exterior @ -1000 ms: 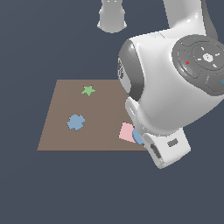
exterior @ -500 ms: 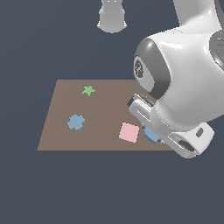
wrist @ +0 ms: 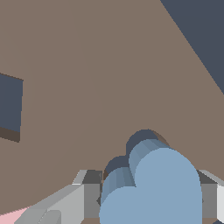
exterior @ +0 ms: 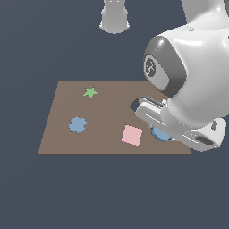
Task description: Insert a designated object into the corresponding slot on a board.
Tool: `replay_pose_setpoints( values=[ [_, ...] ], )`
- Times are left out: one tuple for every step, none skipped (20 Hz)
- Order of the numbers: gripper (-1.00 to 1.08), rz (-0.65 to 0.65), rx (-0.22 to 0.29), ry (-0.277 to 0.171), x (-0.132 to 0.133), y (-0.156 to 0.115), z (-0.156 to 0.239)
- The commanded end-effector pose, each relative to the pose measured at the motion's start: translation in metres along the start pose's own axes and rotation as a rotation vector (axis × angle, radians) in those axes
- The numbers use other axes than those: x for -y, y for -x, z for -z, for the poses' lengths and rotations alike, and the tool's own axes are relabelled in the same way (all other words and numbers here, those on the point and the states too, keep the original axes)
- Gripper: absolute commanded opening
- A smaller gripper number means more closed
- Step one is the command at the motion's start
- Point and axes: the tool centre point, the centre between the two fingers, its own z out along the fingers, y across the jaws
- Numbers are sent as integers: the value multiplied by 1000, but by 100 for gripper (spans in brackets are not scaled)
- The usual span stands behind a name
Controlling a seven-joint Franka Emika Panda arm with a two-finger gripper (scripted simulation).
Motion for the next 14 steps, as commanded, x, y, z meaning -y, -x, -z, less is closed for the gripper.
replay_pose_setpoints(
  values=[
    [-100, 28, 0, 0, -1, -3, 0],
    [-100, 34, 0, 0, -1, -3, 0],
    [-100, 39, 0, 0, -1, -4, 0],
    [-100, 41, 0, 0, -1, -4, 0],
    [-100, 42, 0, 0, -1, -4, 0],
    [-100, 37, 0, 0, -1, -4, 0],
    [-100, 37, 0, 0, -1, -4, 0],
    [-100, 38, 0, 0, -1, -4, -2],
    [-100, 39, 0, 0, -1, -4, -5],
    [-100, 41, 1, 0, 0, -4, -8],
    [-100, 42, 1, 0, 0, -4, -9],
    [-100, 42, 1, 0, 0, -4, -10],
    [100, 42, 1, 0, 0, -4, -10],
    [100, 42, 1, 0, 0, -4, -10]
  ],
)
